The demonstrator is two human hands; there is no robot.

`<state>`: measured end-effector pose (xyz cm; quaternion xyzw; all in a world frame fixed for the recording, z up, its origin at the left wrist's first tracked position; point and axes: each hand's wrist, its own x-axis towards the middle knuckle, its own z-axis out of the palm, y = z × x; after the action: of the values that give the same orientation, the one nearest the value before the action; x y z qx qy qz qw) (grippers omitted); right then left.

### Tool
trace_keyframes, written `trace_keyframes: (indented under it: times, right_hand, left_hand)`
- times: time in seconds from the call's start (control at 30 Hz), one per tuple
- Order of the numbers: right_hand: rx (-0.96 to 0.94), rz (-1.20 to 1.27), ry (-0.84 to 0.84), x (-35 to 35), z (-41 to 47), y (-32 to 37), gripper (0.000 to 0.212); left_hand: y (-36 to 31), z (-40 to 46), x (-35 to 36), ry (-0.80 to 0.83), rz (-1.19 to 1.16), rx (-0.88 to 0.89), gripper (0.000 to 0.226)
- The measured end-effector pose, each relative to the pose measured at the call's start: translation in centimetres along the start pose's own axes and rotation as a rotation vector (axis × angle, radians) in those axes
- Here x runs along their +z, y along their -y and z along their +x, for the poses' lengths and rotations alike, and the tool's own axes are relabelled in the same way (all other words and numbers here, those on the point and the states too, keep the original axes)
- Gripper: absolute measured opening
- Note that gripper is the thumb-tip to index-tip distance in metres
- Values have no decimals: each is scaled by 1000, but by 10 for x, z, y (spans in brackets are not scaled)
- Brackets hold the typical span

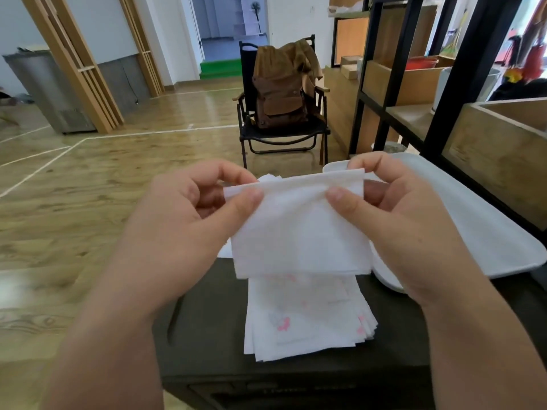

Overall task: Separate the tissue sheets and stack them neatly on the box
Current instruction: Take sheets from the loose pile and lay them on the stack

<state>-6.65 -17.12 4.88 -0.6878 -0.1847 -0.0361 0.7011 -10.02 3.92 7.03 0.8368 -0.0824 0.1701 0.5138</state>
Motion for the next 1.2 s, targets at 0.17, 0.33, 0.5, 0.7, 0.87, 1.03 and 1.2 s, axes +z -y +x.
trace_keyframes:
  times: [0.17, 0.33, 0.5, 0.7, 0.87, 1.03, 1.2]
  right_hand:
    - [307, -424, 111, -11, -1, -8, 36]
    - [536, -769, 230, -7, 0, -36, 40]
    - [531, -851, 165, -9, 4, -43, 46]
    - [411, -714, -90, -12, 9, -42, 33]
    - [379, -627, -88, -8, 9, -44, 26]
    - [349, -571, -74, -6, 9, -46, 24]
    - [306, -556, -94, -7, 10, -48, 16]
  left_hand:
    - [4, -2, -3, 266, 227, -188, 20]
    - [33, 4, 18, 497, 505, -419, 14]
    - [52, 9, 17, 305, 509, -423, 19]
    - [86, 16, 24, 267, 560, -240, 56]
    - [112, 13, 37, 328, 524, -233, 46]
    - [117, 20, 45, 115, 572, -171, 12]
    - [110, 20, 41, -102, 436, -75, 13]
